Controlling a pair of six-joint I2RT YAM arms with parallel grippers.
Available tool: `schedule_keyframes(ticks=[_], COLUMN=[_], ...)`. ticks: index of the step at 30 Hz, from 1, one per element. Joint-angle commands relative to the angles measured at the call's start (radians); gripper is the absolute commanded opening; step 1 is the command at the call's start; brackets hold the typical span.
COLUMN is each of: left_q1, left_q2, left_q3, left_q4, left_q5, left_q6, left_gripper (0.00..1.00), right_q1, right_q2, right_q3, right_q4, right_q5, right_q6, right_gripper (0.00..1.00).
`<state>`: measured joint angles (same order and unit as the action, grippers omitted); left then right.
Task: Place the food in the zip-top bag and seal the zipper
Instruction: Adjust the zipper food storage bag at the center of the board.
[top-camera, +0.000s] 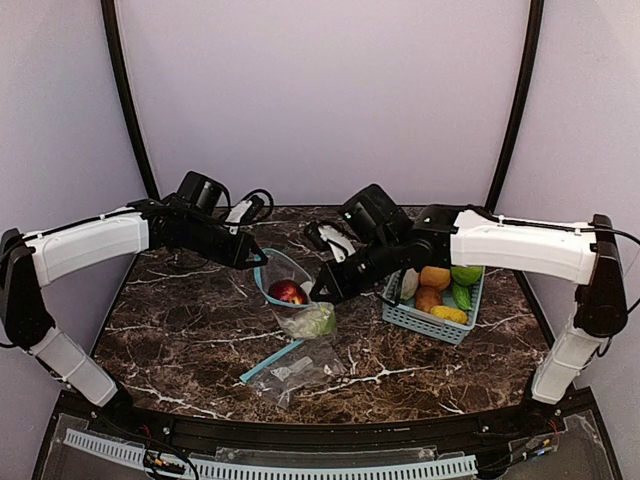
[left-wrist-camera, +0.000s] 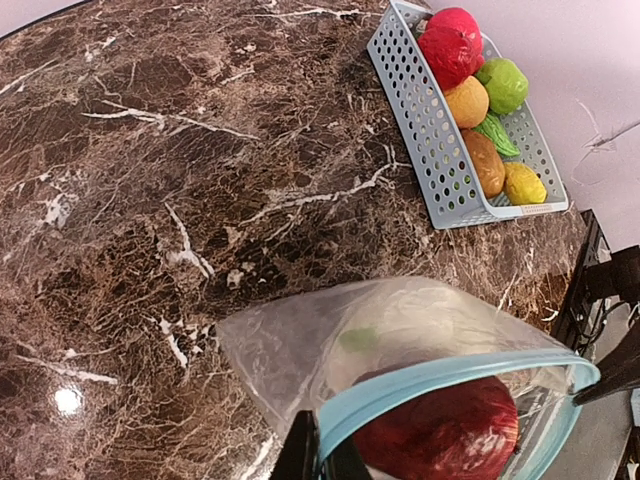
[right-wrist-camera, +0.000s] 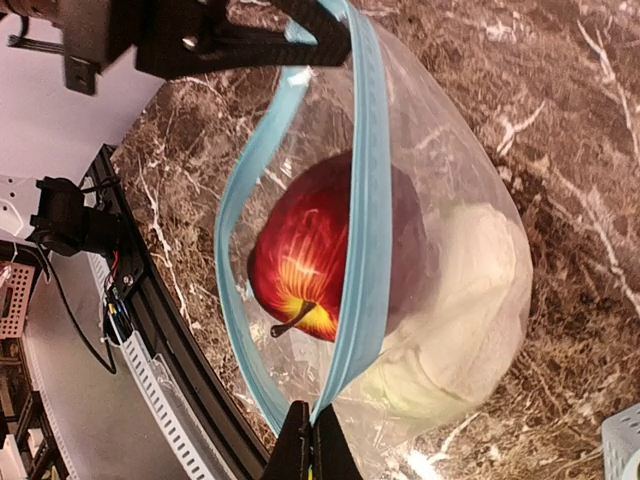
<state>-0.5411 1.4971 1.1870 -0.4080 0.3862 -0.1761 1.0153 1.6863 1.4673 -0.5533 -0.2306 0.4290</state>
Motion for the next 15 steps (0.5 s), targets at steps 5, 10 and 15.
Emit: schedule_keyframes(ticks=[5,10,15], left_q1=[-0.04,-0.048,-0.048], left_q2=[0.016,-0.022,-0.127], left_q3=[0.036,0.04,-0.04], left_q4=[-0.052,-0.065,-0.058], left_q5=[-0.009,-0.074,-0.132], left_q6=[0.063,0.081,-0.002], left_gripper=[0.45,0.86,0.99], right_q1=[-0.017,-0.02,-0.021], right_q2=[0.006,0.0,-0.005], right_q3=[-0.109,-0.136,-0.159], right_q4=[0.191,0.227,0.262], right_q5=[-0.098,-0.071,-0.071], right_q6=[0.108,0.124,0.139], right_gripper=[0.0,0.0,0.0])
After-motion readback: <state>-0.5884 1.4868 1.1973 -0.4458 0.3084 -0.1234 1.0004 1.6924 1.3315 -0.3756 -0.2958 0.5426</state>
